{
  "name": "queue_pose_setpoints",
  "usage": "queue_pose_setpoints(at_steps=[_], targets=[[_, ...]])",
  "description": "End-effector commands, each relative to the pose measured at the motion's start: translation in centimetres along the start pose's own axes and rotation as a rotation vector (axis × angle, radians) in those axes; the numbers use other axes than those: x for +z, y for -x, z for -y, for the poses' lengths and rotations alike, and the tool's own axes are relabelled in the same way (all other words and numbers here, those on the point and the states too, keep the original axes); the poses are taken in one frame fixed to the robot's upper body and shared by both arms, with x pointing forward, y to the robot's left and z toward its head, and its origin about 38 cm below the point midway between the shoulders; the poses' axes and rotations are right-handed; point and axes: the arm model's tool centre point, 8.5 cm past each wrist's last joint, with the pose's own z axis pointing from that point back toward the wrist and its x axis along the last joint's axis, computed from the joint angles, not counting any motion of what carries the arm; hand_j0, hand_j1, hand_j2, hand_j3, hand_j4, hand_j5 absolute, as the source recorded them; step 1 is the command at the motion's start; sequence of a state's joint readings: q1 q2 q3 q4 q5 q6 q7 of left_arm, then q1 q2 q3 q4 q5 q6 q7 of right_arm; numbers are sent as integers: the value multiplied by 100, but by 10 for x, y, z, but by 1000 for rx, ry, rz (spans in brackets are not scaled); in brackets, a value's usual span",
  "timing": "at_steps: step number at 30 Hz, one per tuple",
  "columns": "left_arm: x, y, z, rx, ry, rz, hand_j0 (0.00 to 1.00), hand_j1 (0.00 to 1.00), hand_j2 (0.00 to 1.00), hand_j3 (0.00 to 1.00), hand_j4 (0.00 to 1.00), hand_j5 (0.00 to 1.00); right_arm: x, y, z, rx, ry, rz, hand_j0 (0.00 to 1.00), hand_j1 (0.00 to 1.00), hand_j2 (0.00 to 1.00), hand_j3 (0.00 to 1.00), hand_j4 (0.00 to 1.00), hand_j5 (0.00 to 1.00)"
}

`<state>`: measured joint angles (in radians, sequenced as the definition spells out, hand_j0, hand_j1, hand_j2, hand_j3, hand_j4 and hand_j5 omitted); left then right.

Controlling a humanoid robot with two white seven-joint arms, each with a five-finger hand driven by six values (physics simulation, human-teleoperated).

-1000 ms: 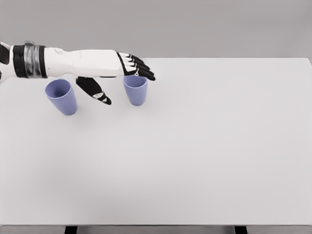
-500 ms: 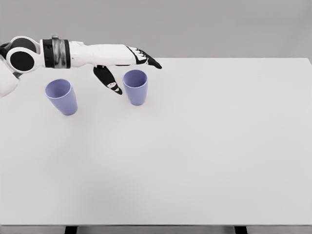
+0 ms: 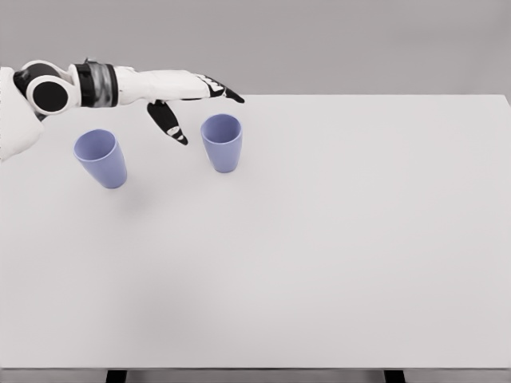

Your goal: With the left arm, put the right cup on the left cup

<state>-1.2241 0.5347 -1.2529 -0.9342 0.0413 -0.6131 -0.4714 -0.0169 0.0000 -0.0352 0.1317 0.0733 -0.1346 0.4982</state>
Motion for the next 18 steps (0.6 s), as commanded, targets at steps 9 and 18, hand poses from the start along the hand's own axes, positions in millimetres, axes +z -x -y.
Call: queue_pose_setpoints(at_steps=[9, 18], targets=[[-20, -2, 9, -4, 26, -3, 100, 100, 100, 100, 100, 100, 0, 0, 0, 0, 0, 0, 100, 100, 100, 100, 100, 100], [-19, 1, 9, -2, 23, -10, 100, 100, 100, 100, 100, 100, 0, 0, 0, 0, 0, 0, 100, 100, 100, 100, 100, 100]])
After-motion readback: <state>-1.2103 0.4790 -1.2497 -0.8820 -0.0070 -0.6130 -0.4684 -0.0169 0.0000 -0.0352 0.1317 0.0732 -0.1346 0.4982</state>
